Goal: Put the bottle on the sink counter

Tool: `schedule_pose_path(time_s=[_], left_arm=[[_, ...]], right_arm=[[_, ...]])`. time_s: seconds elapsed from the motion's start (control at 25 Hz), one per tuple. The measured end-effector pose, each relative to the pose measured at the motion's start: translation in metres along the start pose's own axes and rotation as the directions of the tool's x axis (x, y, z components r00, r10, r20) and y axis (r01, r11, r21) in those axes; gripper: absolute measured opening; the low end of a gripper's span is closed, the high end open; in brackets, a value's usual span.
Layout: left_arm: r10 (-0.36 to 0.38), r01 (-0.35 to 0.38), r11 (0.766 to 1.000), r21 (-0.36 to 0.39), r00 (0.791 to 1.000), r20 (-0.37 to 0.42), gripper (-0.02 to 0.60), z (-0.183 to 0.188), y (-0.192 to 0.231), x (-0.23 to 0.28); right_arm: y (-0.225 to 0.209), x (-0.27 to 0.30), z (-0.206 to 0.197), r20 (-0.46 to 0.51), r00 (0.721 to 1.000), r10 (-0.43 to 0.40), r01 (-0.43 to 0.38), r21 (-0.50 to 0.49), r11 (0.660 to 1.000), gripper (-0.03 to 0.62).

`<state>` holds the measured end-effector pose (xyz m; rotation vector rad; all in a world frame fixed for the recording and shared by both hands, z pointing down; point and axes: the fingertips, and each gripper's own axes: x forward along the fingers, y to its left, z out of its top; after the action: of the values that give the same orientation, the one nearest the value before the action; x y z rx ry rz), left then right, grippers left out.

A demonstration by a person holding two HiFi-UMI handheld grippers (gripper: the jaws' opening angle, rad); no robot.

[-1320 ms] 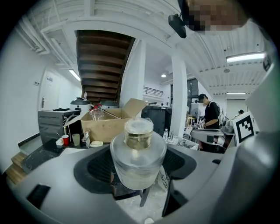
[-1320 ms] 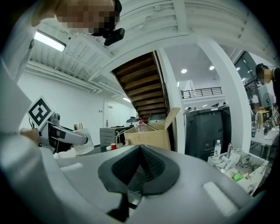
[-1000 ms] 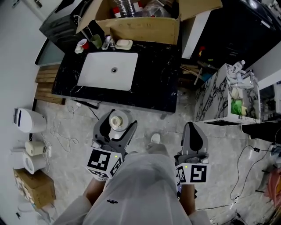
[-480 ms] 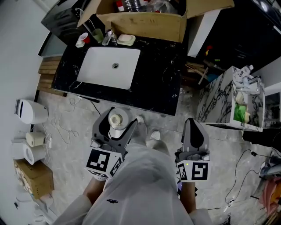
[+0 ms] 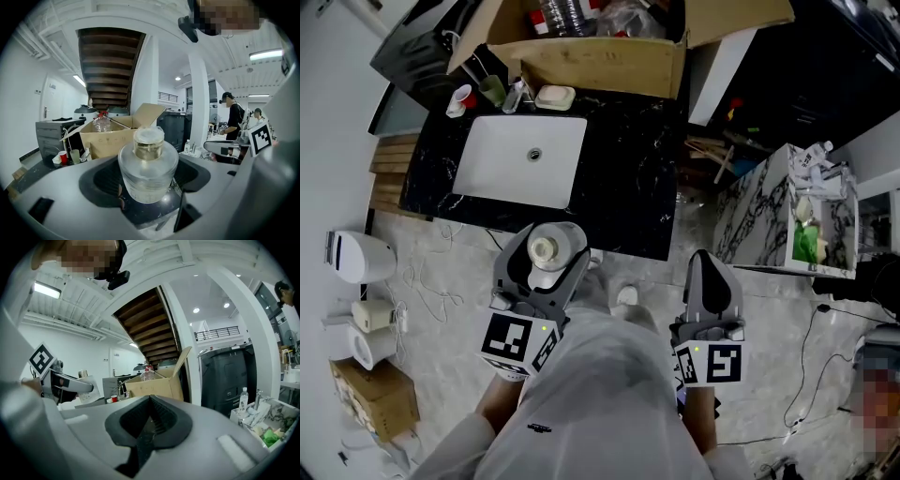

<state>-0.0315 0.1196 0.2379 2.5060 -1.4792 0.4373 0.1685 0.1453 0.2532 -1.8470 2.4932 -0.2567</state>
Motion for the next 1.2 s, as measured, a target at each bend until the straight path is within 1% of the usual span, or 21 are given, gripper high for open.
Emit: schedule_pose_path(time_s=[0.24,0.44,0.56,0.76,0.88,1.0,1.2], left_arm=[[-0.044,0.044,0.999,0.002,0.999,-0.013,0.334,0.013,0.029,0.035],[-0.084,0.084,0.996,0.008,0.996,-0.02,0.334,0.023,0.061,0.066],[-0.107,0.107,0.994,0.003,0.994,-0.024,0.334,0.026,0.081,0.083],[-0.158,0.158,0.987,0.004,0.987,-0.024,0.334,0.031,0.11,0.11],[-0.191,0.191,0.982,0.001,0.981,-0.031,0.334,0.027,0.126,0.13],[-0.22,0.22,0.975,-0.004,0.973,-0.062,0.334,0.014,0.137,0.148],[-0.265,0.267,0.964,0.008,0.96,-0.09,0.334,0.009,0.138,0.173]], right_arm=[[0.002,0.044,0.009,0.004,0.999,-0.033,0.033,0.011,0.999,0.011],[0.007,0.086,0.007,-0.012,0.998,-0.065,0.065,0.009,0.998,0.011],[0.011,0.11,0.004,-0.031,0.996,-0.079,0.079,0.0,0.997,0.011],[0.02,0.148,0.004,-0.034,0.994,-0.1,0.099,-0.03,0.995,0.011],[0.023,0.169,-0.004,-0.048,0.991,-0.127,0.125,-0.038,0.991,0.011],[0.029,0.187,-0.01,-0.061,0.987,-0.149,0.145,-0.055,0.988,0.011],[0.026,0.205,-0.013,-0.069,0.985,-0.158,0.153,-0.075,0.985,0.011]])
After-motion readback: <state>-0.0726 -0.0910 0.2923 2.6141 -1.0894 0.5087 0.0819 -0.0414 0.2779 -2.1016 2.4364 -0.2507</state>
